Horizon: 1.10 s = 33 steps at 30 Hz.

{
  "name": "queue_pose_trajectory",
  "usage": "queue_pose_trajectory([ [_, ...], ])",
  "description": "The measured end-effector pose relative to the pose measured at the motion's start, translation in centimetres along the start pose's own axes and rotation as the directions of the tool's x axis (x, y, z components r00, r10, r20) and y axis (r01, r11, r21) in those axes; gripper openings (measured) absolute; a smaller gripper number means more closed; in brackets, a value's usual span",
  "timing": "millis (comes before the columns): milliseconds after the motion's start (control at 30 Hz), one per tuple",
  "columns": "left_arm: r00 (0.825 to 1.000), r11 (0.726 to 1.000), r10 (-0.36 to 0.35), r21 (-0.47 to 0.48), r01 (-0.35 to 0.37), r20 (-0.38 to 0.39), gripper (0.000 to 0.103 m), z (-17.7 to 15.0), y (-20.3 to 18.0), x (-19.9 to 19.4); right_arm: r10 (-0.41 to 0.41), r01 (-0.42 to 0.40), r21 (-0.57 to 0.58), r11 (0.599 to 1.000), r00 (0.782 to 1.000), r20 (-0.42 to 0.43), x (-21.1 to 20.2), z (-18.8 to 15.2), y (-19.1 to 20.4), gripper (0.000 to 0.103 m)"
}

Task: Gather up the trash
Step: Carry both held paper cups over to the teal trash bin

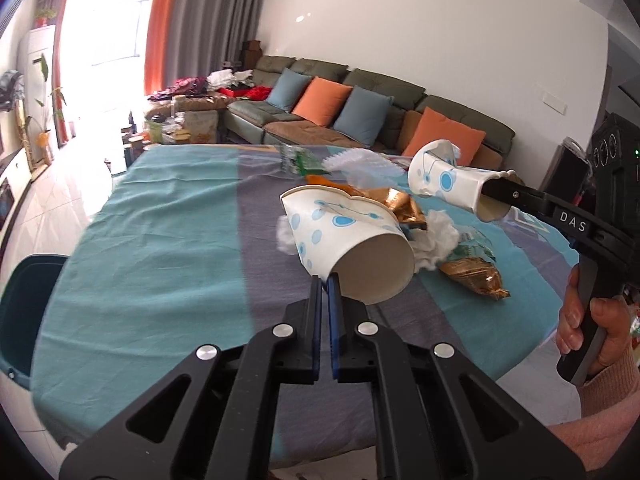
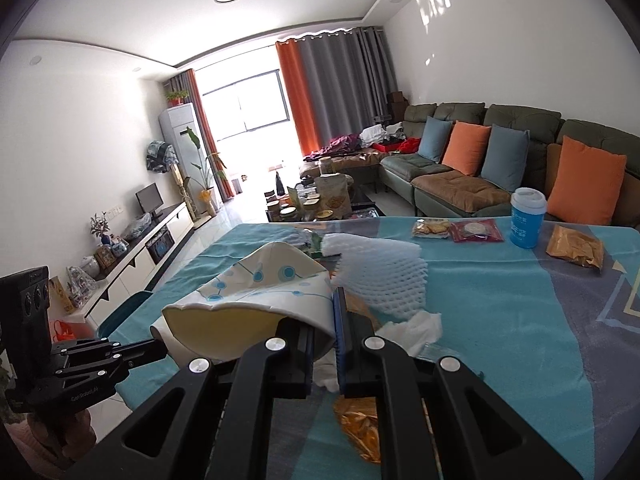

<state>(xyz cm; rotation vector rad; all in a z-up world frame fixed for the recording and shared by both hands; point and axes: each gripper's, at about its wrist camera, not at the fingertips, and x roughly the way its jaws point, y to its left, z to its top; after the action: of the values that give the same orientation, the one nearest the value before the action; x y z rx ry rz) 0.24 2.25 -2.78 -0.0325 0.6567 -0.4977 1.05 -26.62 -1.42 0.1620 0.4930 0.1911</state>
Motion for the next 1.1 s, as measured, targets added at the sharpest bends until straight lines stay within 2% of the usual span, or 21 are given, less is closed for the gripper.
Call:
queue_pose_trajectory([
  [200, 0.993, 0.993, 0.112, -0.049, -0.111, 0.025, 0.004, -0.1, 3.8, -3.2, 0.109, -0.111, -0.046, 0.993, 0.993, -0.033, 2.7, 0.5, 4.1, 0.008],
  [533, 0.964, 0.956, 0.265, -0.140, -0.258, 0.029, 0.004, -1.0, 11.2, -6.9, 0.251, -0.263, -0.108, 0.959, 0.962, -0.107, 7.6, 1.2, 11.4, 0.008],
  [767, 0.934, 0.916, 0.357, -0.204, -0.347, 0.014, 0.004, -2.0, 16.3, -8.8, 0.329, -0.353, -0.135, 0.926, 0.929, -0.169, 10.7, 1.6, 16.0, 0.008],
  [933, 0.904, 0.876, 0.426, -0.245, -0.415, -0.008, 0.004, -2.8, 19.9, -9.9, 0.373, -0.410, -0.155, 0.899, 0.901, -0.219, 13.0, 1.9, 19.5, 0.008],
  [1100, 0.886, 0.835, 0.462, -0.314, -0.453, -0.050, 0.004, -3.7, 24.3, -10.3, 0.389, -0.444, -0.182, 0.877, 0.880, -0.274, 15.6, 1.9, 23.0, 0.008],
])
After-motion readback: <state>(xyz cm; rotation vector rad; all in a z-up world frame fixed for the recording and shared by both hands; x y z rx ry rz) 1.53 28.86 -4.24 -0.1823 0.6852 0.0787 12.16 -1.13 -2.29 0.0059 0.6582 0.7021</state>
